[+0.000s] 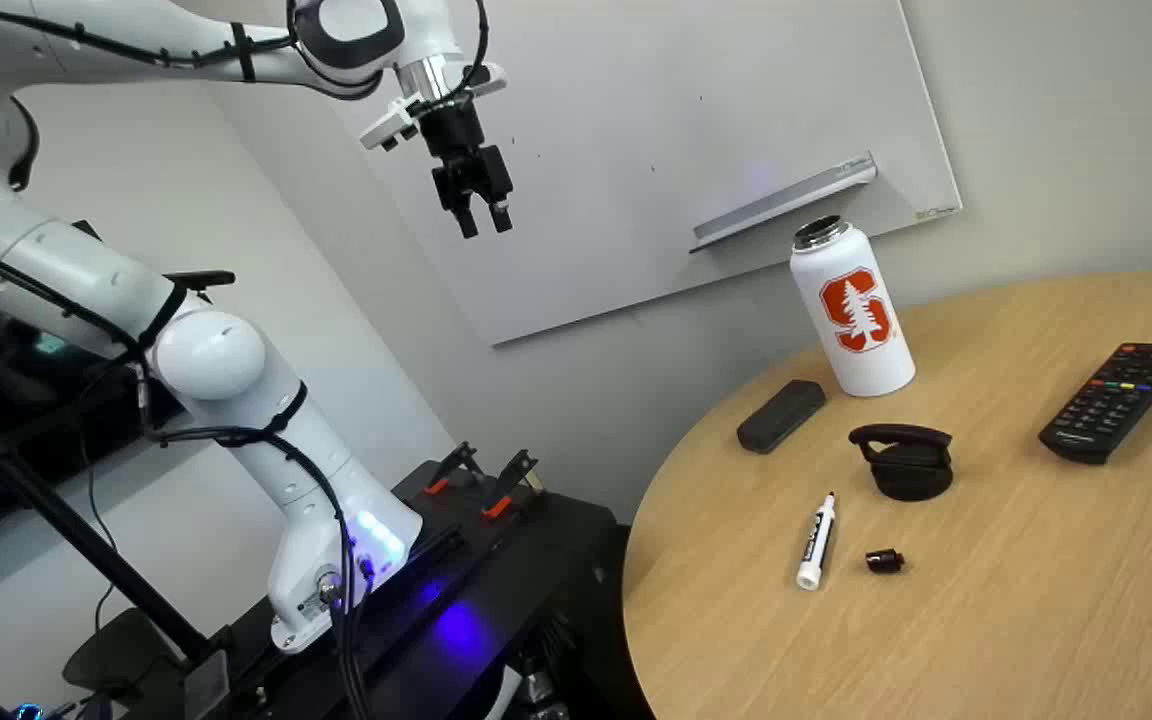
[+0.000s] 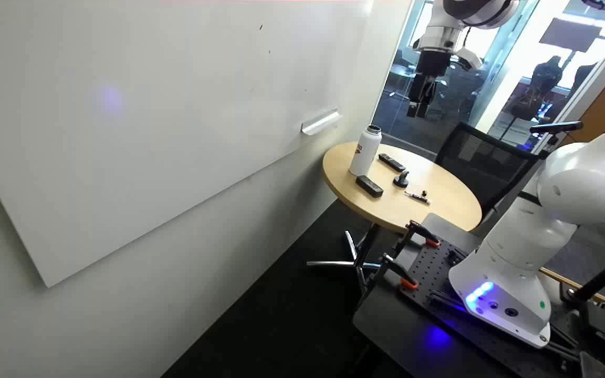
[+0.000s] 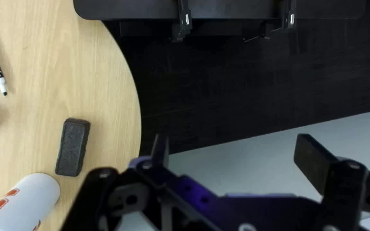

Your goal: Move the duster forward

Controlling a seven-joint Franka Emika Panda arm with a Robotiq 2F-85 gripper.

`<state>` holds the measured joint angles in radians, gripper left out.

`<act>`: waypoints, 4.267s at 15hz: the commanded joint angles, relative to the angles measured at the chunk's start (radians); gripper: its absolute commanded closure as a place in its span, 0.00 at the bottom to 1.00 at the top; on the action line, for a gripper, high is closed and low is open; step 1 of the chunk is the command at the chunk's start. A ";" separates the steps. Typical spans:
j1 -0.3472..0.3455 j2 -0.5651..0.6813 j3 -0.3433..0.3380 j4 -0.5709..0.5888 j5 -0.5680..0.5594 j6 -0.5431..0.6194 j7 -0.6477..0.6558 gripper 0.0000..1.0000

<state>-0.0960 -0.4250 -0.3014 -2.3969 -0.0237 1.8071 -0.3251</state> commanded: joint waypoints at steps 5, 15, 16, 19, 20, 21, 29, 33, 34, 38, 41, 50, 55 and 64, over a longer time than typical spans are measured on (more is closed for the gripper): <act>-0.023 0.003 0.015 0.001 0.008 -0.001 -0.008 0.00; -0.151 0.219 -0.009 -0.185 -0.084 0.644 0.099 0.00; -0.167 0.274 -0.009 -0.197 -0.104 0.729 0.122 0.00; -0.206 0.455 -0.021 -0.160 -0.141 0.872 0.165 0.00; -0.215 0.504 -0.025 -0.140 -0.143 0.888 0.177 0.00; -0.219 0.552 -0.029 -0.111 -0.116 0.880 0.165 0.00; -0.225 0.595 -0.024 -0.091 -0.107 0.880 0.143 0.00; -0.245 0.703 0.006 -0.019 -0.032 0.901 0.099 0.00; -0.253 0.733 0.012 0.003 -0.011 0.910 0.093 0.00; -0.292 0.862 0.045 0.097 0.045 0.957 0.088 0.00; -0.318 0.948 0.058 0.162 0.027 0.985 0.092 0.00; -0.419 1.114 0.143 0.347 0.020 0.950 0.005 0.00; -0.443 1.165 0.173 0.399 0.019 0.937 -0.017 0.00; -0.429 1.210 0.159 0.438 0.007 0.923 -0.004 0.59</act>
<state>-0.5269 0.7773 -0.1373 -1.9862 -0.0108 2.7637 -0.3264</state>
